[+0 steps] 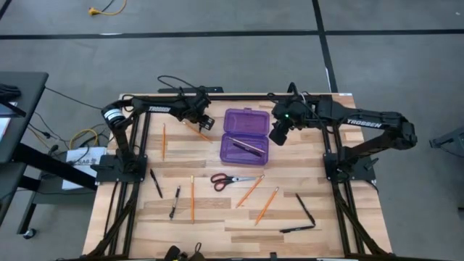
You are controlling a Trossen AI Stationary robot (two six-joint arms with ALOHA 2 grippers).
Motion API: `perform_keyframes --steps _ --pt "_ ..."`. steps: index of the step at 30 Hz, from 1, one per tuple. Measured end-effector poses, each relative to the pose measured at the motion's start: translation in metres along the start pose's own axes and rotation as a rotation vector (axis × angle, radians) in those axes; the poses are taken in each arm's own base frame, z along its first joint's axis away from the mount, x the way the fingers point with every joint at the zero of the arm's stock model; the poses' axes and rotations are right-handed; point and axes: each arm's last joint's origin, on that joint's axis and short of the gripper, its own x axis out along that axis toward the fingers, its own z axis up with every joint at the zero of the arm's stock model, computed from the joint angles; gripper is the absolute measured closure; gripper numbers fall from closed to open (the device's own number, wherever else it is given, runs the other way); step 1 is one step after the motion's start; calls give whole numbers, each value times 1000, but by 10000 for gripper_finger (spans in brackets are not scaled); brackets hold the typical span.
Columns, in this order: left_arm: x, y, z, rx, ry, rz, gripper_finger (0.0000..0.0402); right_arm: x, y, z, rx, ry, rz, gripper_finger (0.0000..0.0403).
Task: Pick & place school supplies into a supply box
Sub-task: Put the black pen into the pencil box
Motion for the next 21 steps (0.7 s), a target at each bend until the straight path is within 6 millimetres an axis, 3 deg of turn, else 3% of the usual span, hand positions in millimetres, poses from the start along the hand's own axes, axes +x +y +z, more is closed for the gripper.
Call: perform_keyframes --steps 3,10,21 --pt "11 -3 -2 7 37 15 211 -1 3 0 -9 -1 7 267" --pt "9 -11 2 62 44 34 235 -2 6 -1 -15 -2 16 267" --pt "8 -13 2 114 83 9 373 -2 6 -1 -5 -2 16 267"
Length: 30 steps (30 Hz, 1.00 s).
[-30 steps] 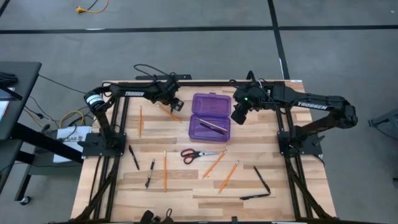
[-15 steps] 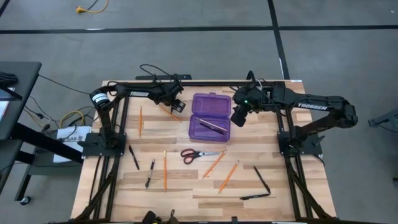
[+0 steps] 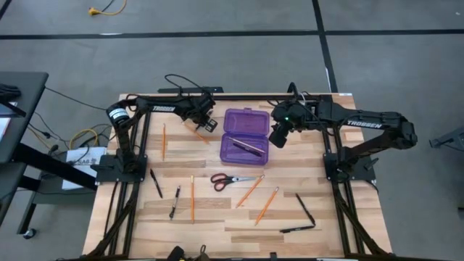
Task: Pick & place school supplies into a supply box
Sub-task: Put the black pen into the pencil box
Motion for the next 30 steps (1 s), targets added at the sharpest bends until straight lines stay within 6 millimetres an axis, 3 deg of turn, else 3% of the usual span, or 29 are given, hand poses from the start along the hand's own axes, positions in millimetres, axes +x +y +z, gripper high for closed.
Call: perform_keyframes --steps 3,9,14,23,30 --pt "0 0 0 1 1 3 390 0 0 0 2 0 0 267" --pt "-1 0 0 6 -4 9 373 0 0 0 9 1 0 267" --pt "-11 -4 0 42 -32 25 387 0 0 0 8 3 0 267" --pt "-49 -17 -3 136 -106 30 381 0 0 -1 6 11 -2 267" --pt "-78 -45 -10 289 -190 -20 384 0 -1 -1 7 11 -4 267"
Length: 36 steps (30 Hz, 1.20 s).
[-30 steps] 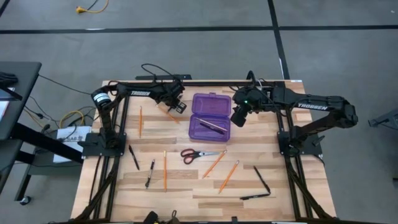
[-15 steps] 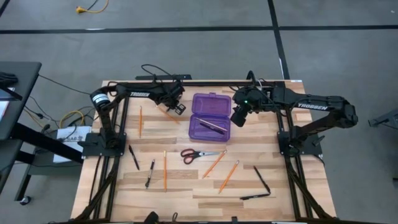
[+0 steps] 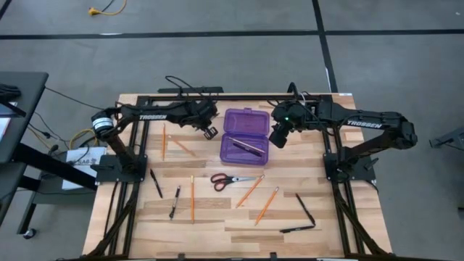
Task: Pick & place school supplies into a supply box
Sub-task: Put the black pen into the pencil box
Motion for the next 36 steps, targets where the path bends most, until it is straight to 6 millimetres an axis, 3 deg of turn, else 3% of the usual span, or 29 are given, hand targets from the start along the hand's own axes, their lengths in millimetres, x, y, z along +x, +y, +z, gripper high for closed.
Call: perform_keyframes --steps 13,20,26,32,36 --pt "-51 -67 35 443 -205 -109 385 0 -2 -3 -23 33 -12 267" --pt "-64 -85 39 711 -276 -151 385 0 -3 -7 -39 71 -19 267" --pt "-55 -89 38 798 -275 -188 385 0 -4 -8 -46 88 -22 267" --pt "-21 -107 35 845 -204 -202 385 0 -3 -9 -49 91 -23 267" --pt "-9 -118 41 856 -193 -219 385 0 -3 -10 -52 101 -24 267"
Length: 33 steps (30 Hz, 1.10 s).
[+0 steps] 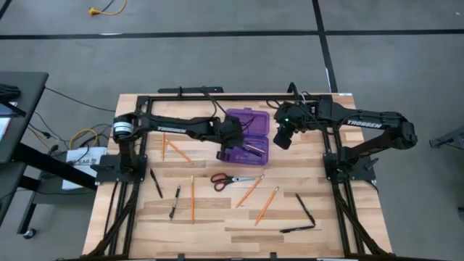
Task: Pick & place school supplies into a supply box
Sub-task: Put the black pen into the pencil box
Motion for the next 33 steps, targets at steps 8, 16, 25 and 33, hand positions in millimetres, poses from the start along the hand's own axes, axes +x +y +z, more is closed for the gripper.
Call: perform_keyframes --steps 8,16,25,33 --pt "29 -14 22 83 31 -51 385 0 0 -2 -3 15 -2 267" --pt "48 -19 28 110 73 -76 372 0 0 -2 -2 16 0 267" --pt "49 -20 28 109 75 -76 342 0 0 -2 -4 23 -1 267" --pt "49 -19 27 96 89 -57 305 0 0 -2 -3 24 -1 267"
